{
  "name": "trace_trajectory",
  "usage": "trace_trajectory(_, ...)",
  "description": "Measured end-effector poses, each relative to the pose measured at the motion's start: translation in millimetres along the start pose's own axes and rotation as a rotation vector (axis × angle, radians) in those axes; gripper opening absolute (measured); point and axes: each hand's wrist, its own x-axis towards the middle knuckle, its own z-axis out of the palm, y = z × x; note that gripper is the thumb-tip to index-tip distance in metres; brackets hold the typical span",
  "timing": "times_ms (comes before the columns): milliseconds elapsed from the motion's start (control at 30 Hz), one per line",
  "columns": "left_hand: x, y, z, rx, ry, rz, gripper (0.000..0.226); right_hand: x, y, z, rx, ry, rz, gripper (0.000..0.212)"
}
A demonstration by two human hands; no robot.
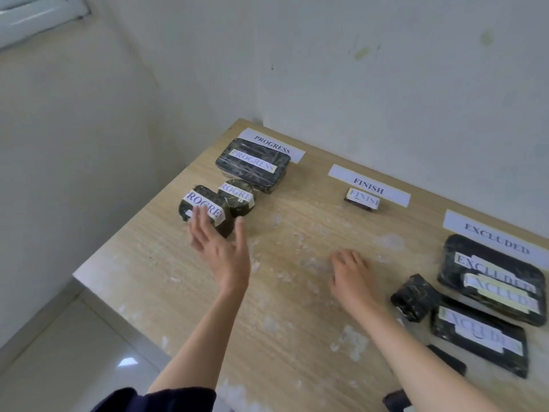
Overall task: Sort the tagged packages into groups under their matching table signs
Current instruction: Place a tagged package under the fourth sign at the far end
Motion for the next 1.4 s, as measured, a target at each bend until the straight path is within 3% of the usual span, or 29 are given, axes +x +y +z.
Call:
trace_trajectory(133,-52,23,34,0.028,-0.252,0.199,0.06,-28,48,-18,-0.104,0.055,0.306,0.056)
trace_trajectory(267,-100,31,55,-0.073,-0.61,0.133,0.039,-54,81,-18,-0.089,-0.034,0.448,0.072)
trace_trajectory(367,-124,38,65,-0.051,-0.863,0.065,0.027,-67,93,-14,0.058,-0.006,0.405,0.078)
trace_trajectory(433,-133,46,68,-0.07,-1.005,-0.065,0.028,-74,96,-14,0.369,0.119,0.346,0.084)
trace_trajectory(500,-138,57,68,-0.156,-1.169,-0.309,0.036,-80,97,-18,0.641,0.255,0.291,0.085)
trace_trajectory(600,-136,72,69,-0.308,-1.349,-0.592,0.043,-90,95,-25,0.771,0.364,0.197,0.079)
trace_trajectory(667,-135,77,70,-0.373,-1.425,-0.601,0.039,-95,95,-24,0.767,0.387,0.121,0.076)
trace_trajectory(867,-136,91,78,-0.432,-1.368,-0.534,0.048,-106,107,-16,0.733,0.301,0.134,0.092)
trace_trajectory(1033,-140,90,83,-0.429,-1.283,-0.497,0.057,-107,110,-13,0.769,0.175,0.234,0.075)
trace_trajectory(1233,-134,89,85,-0.379,-1.4,-0.424,0.053,-98,110,-26,1.282,0.162,0.5,0.04)
trace_trajectory(1333,-126,85,90,-0.309,-1.411,-0.35,0.057,-92,115,-34,1.4,0.004,0.521,0.034)
trace_trajectory(1400,-121,83,94,-0.342,-1.355,-0.355,0.052,-88,116,-36,1.468,0.022,0.524,0.026)
